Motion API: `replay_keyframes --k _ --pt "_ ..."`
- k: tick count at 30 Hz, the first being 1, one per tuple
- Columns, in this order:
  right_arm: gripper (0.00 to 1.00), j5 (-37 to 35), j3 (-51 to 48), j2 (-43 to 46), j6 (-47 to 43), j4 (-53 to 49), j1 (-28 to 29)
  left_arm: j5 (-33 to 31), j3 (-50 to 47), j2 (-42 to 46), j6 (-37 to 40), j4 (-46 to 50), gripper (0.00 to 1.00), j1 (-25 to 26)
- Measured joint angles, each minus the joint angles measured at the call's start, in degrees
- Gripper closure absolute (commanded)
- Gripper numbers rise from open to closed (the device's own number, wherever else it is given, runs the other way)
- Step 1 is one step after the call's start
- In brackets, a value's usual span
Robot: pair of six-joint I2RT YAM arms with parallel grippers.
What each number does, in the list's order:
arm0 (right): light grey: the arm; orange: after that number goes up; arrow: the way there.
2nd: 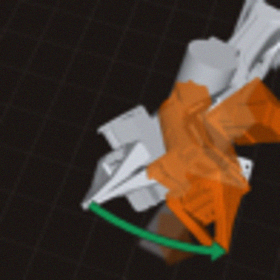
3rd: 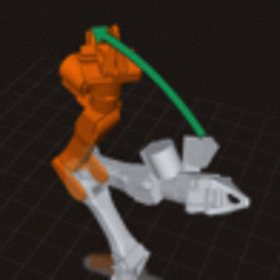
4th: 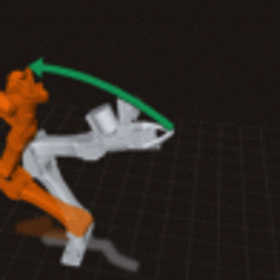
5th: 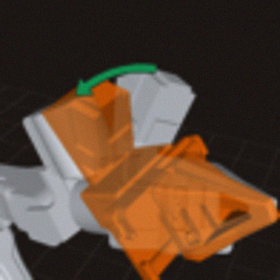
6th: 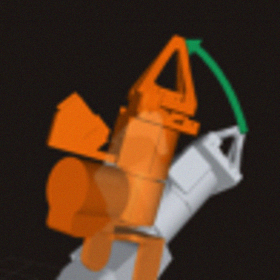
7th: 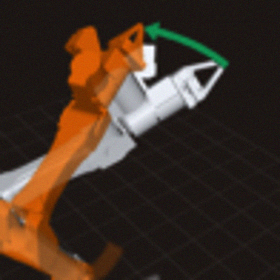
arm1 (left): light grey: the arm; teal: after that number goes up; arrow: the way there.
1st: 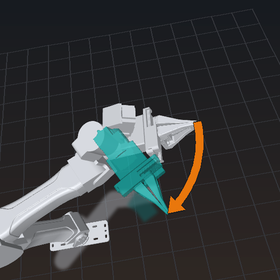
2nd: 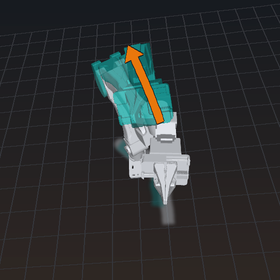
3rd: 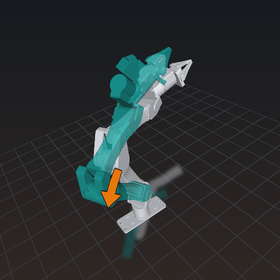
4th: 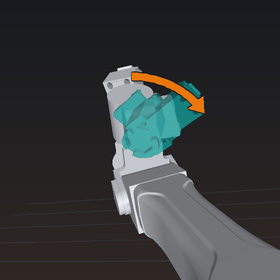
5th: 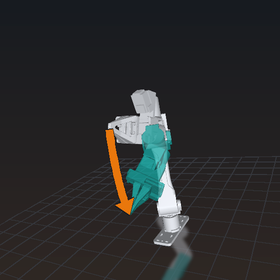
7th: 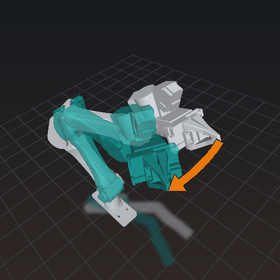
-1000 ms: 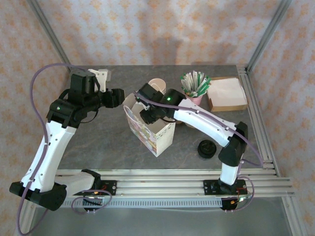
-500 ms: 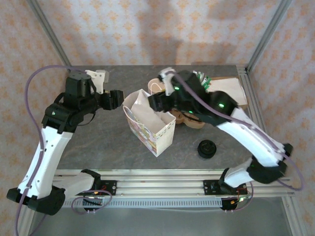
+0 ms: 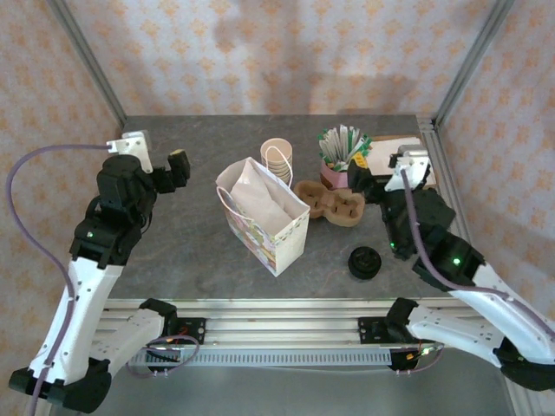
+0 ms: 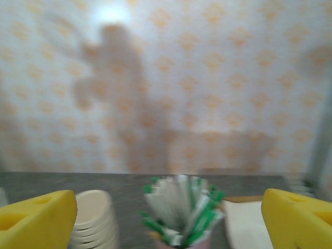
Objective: Pack the takeout coffee
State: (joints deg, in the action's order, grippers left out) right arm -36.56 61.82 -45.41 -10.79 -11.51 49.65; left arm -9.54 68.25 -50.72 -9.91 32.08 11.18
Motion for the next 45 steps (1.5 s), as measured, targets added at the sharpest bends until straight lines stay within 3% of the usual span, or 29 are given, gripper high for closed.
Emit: replay_keyframes --k 7,12,19,23,28,32,37,45 --pt "0.01 4.4 -17.8 -2.6 5.2 7.1 -28.7 -11.6 -15.5 -0.9 -8.1 -8.1 0.00 -10.1" --pt "0.01 8.9 -33.2 -5.4 10.9 17.6 -40.5 -13.5 -27.3 -1.7 -11.1 -17.6 0.00 -10.6" --pt "0.01 11.5 -45.7 -15.2 10.6 33.7 -42.4 -13.9 -43.3 -1.9 -7.2 -32.3 0.00 -10.6" --pt "0.01 13.1 -47.1 -20.3 10.1 42.4 -43.7 -14.0 -45.2 -3.3 -3.8 -38.3 0.00 -10.6" --pt "0.01 16.5 -47.2 -25.4 9.0 51.5 -44.7 -13.0 -46.6 -11.3 -1.3 -48.9 0.00 -10.6" --pt "0.01 22.0 -45.1 -30.0 9.9 53.2 -48.3 -11.6 -47.9 -17.6 0.7 -54.8 0.00 -10.6" --pt "0.01 28.5 -45.6 -42.4 11.0 67.5 -50.2 -8.4 -48.8 -20.6 2.5 -62.1 0.00 -10.6" --pt "0.01 31.9 -43.6 -43.0 11.0 66.2 -50.2 -2.1 -47.6 -32.5 5.1 -72.5 0.00 -10.3"
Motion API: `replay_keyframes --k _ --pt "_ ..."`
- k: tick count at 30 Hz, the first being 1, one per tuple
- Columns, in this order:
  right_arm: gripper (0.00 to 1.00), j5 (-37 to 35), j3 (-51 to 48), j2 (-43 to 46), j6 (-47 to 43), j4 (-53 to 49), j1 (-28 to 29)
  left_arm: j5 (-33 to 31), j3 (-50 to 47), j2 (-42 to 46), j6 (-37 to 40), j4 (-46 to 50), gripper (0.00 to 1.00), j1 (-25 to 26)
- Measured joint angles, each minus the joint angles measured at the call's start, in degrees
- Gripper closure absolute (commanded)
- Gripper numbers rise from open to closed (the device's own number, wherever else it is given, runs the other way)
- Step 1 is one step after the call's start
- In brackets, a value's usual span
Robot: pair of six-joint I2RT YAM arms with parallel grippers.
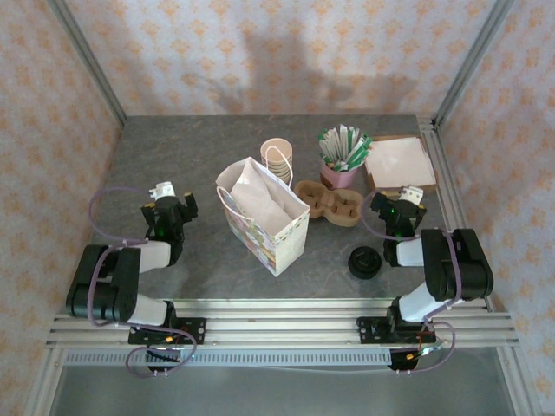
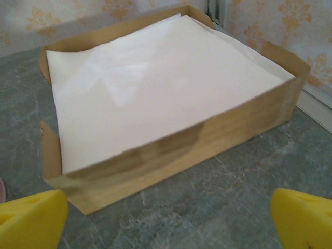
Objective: Pack the takeout coffee
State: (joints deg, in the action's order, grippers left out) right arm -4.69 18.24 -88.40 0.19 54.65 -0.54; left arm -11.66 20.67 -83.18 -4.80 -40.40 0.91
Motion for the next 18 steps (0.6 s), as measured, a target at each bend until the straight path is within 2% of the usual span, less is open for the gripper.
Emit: replay_keyframes --k 7,18 --pt "0.01 1.3 0.7 0.0 -0.1 -0.2 0.0 0.5 1.4 -2.6 2.0 -1.5 0.00 2.4" --pt "0.01 7.7 3.8 0.0 -2.0 -4.6 0.0 0.3 1.5 -2.6 2.4 -1.7 0.00 2.4"
